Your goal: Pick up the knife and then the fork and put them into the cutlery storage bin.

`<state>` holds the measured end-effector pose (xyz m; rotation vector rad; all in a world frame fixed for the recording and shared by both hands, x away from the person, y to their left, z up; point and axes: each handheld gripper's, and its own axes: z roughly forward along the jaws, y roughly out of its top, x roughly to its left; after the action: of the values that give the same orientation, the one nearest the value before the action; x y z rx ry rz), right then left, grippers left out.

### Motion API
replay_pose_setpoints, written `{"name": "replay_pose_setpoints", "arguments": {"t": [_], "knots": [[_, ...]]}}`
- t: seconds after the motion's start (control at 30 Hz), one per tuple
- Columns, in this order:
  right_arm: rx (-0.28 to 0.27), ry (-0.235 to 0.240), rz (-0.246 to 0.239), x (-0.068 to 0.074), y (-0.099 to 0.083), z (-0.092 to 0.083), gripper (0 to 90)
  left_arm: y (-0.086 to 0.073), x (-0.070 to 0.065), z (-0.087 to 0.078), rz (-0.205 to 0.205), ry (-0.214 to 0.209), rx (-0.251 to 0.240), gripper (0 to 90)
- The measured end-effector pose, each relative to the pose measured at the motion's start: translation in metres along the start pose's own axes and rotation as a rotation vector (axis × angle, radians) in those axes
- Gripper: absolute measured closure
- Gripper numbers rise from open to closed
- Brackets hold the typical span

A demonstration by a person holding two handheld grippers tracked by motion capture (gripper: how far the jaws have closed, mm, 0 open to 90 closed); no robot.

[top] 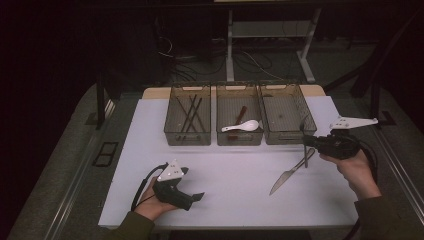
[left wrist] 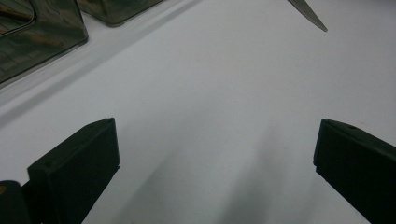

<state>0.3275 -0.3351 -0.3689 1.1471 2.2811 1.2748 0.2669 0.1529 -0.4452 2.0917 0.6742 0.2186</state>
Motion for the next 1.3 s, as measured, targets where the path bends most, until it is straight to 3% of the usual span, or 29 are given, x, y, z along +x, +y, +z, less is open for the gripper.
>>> {"name": "replay_pose_setpoints", "arguments": {"t": [0.73, 0.97, 1.3], "knots": [[-0.125, -0.072, 0.005, -0.015, 0.036, -0.008, 84.3, 0.000, 0.000, 0.000, 0.007, -0.002, 0.001, 0.0], [-0.154, -0.112, 0.010, -0.028, 0.050, -0.004, 84.3, 0.001, 0.001, 0.000, 0.004, 0.000, -0.001, 0.0], [-0.154, -0.166, 0.021, -0.048, 0.067, 0.009, 84.2, 0.001, 0.000, -0.001, 0.005, -0.001, -0.003, 0.0]]}}
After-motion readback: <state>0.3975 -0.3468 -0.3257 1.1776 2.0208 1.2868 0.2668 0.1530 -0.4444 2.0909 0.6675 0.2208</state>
